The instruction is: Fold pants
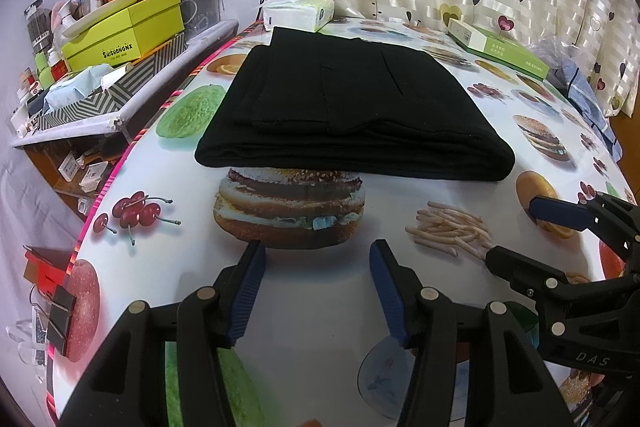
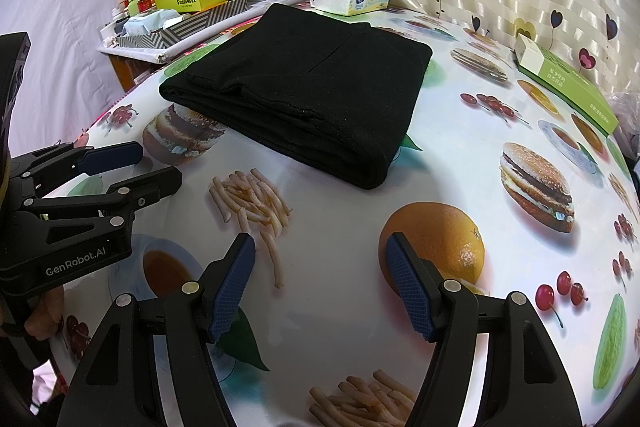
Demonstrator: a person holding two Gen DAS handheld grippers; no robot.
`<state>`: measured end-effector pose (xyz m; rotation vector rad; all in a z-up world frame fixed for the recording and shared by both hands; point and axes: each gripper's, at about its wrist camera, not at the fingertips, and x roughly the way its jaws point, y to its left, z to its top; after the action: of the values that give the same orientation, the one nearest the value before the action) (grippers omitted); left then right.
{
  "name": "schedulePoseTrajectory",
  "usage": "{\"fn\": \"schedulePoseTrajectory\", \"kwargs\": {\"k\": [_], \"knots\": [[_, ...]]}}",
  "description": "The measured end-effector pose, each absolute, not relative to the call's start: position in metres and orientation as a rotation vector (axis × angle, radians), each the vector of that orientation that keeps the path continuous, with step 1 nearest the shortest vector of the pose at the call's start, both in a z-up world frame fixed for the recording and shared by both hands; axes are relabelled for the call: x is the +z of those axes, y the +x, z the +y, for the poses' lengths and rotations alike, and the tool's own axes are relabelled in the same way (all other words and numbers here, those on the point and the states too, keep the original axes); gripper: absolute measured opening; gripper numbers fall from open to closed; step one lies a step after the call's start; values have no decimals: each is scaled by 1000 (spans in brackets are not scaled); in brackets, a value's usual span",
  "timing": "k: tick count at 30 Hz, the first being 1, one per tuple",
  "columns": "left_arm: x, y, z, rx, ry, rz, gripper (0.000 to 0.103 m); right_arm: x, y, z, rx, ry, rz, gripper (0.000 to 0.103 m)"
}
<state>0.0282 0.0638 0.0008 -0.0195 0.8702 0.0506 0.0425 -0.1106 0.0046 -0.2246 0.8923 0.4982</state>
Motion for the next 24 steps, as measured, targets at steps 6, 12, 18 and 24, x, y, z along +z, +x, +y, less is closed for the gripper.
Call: {"fn": "schedulePoseTrajectory", "kwargs": {"k": [6, 12, 18, 24], "knots": [[1, 28, 64, 50, -21, 871, 57, 5, 43, -111, 498, -225, 892, 69], [1, 29, 66, 50, -24, 871, 57, 5, 43, -111, 498, -225, 892, 69], [1, 29, 66, 50, -23, 871, 57, 4, 42, -110, 498, -225, 892, 69], [1, 29, 66, 50, -24, 872, 58, 4, 42, -111, 498, -225, 892, 69]]}}
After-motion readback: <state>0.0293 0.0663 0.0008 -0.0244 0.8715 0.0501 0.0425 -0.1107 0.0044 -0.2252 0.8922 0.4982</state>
